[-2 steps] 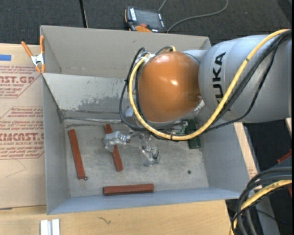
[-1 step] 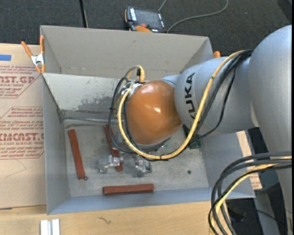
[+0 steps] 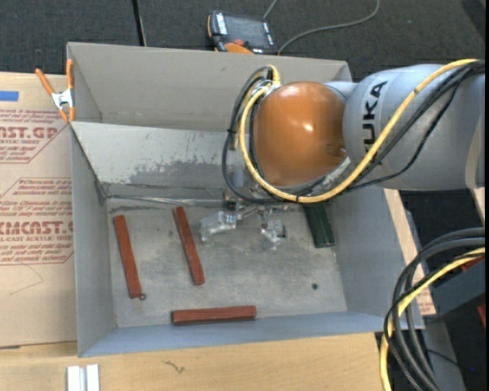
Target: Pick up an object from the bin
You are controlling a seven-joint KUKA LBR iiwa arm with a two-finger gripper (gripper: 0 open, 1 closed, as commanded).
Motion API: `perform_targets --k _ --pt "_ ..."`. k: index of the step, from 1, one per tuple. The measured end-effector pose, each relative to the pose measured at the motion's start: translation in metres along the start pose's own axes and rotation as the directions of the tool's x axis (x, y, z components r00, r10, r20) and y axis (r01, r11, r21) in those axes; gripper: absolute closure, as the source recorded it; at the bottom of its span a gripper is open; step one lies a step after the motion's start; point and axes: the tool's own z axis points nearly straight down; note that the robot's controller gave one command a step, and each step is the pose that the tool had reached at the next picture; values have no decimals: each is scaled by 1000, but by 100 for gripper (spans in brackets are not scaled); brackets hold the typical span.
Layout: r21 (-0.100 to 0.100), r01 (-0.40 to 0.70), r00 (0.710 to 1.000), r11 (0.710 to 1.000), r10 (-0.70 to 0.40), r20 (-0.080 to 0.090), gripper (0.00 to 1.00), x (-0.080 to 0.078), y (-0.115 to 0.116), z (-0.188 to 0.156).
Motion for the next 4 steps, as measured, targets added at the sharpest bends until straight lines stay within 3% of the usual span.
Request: perform_targets --k 1,2,3,4 --pt "-6 304 953 953 -304 3 0 14 63 -86" --pt "-15 464 886 886 -464 8 0 -21 75 31" --pt "0 517 856 856 -517 8 0 -83 18 14" --pt "-9 737 676 675 -737 9 0 -53 19 58"
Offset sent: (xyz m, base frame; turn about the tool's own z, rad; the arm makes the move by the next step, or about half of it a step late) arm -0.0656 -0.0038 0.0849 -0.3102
